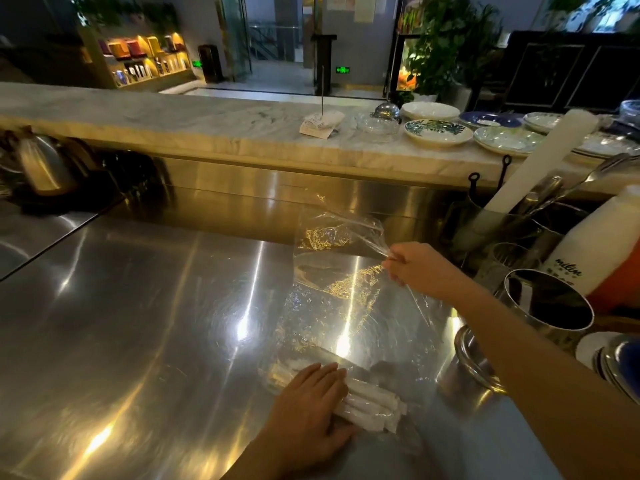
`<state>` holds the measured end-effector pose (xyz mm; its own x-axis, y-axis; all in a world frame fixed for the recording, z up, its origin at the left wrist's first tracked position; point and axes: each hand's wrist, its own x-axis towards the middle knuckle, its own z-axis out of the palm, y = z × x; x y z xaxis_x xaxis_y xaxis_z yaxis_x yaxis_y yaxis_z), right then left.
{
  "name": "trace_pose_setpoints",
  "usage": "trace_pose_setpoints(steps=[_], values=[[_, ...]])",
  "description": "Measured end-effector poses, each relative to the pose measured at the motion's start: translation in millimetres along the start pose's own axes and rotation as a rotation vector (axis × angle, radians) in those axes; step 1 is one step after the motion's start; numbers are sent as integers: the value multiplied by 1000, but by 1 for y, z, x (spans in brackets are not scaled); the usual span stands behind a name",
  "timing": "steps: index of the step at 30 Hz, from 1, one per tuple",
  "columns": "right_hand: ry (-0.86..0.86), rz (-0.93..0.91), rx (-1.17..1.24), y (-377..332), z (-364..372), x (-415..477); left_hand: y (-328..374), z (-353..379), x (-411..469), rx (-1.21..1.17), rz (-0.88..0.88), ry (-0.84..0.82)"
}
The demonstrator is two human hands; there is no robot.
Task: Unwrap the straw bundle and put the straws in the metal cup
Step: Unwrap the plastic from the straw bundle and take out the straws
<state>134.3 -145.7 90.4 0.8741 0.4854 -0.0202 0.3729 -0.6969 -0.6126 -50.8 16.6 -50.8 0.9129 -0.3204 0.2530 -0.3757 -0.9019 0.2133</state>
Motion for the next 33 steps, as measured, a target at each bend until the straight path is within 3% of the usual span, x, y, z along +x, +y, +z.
trace_pose_setpoints(steps=[6, 10, 13, 18, 23, 26, 30, 33], values=[[3, -89, -129, -4, -6, 3, 7, -54, 48, -22, 37, 372], [9, -180, -230, -15, -8, 3, 14, -124, 101, 1, 199, 525], [10, -262, -302, -23, -11, 2, 13, -158, 129, 104, 266, 482], [2, -295, -257, -29, -17, -6, -1, -174, 147, 299, 162, 238], [-18, -251, -255, -31, -31, -13, -9, -172, 150, 259, 91, 147], [45, -201, -92, -27, -35, -19, -12, -176, 149, 153, 26, 190], [173, -135, 436, -18, -29, -33, -19, -182, 145, 57, -54, 238], [249, 17, 745, -9, -8, -41, -21, -185, 142, -30, -130, 212]])
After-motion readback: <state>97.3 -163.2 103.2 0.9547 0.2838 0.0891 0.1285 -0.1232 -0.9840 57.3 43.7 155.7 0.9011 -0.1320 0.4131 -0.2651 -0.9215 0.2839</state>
